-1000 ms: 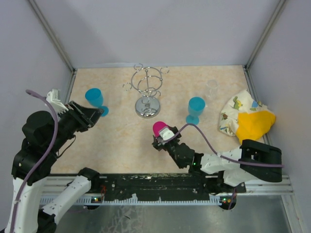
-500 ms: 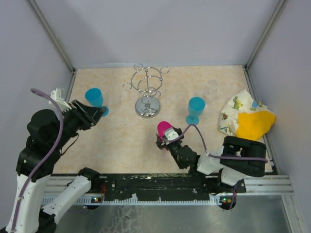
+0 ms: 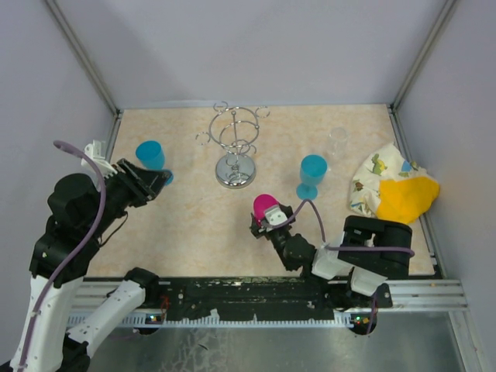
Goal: Take the wine glass off the wine glass rack
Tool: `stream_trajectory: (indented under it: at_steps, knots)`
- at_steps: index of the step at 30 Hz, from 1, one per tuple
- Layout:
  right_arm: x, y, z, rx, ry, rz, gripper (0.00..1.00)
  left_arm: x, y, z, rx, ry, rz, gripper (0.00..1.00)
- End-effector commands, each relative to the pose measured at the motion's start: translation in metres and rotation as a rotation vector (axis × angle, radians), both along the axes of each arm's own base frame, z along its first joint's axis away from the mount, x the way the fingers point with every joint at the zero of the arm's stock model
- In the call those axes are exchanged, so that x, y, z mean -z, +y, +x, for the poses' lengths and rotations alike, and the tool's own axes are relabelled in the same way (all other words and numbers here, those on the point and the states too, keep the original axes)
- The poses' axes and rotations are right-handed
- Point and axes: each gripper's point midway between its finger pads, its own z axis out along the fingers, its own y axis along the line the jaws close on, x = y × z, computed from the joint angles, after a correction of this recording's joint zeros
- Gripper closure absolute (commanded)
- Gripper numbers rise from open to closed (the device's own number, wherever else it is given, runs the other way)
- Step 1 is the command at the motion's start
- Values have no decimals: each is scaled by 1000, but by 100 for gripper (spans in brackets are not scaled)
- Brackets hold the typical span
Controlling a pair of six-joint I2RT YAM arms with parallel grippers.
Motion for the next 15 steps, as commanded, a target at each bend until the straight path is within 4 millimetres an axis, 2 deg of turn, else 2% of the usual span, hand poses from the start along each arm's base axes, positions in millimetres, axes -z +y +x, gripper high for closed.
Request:
stream_trajectory:
  at_steps: [1,6,15]
  knots:
    - [-17,-5,6,41,-22,116,24,-4,-2,1,14,-31,4,52]
    - [-14,-8,7,52,-22,115,12,-4,-2,2,11,-33,5,52]
    - [-17,-15,9,90,-31,126,3,3,-4,5,19,-18,12,53]
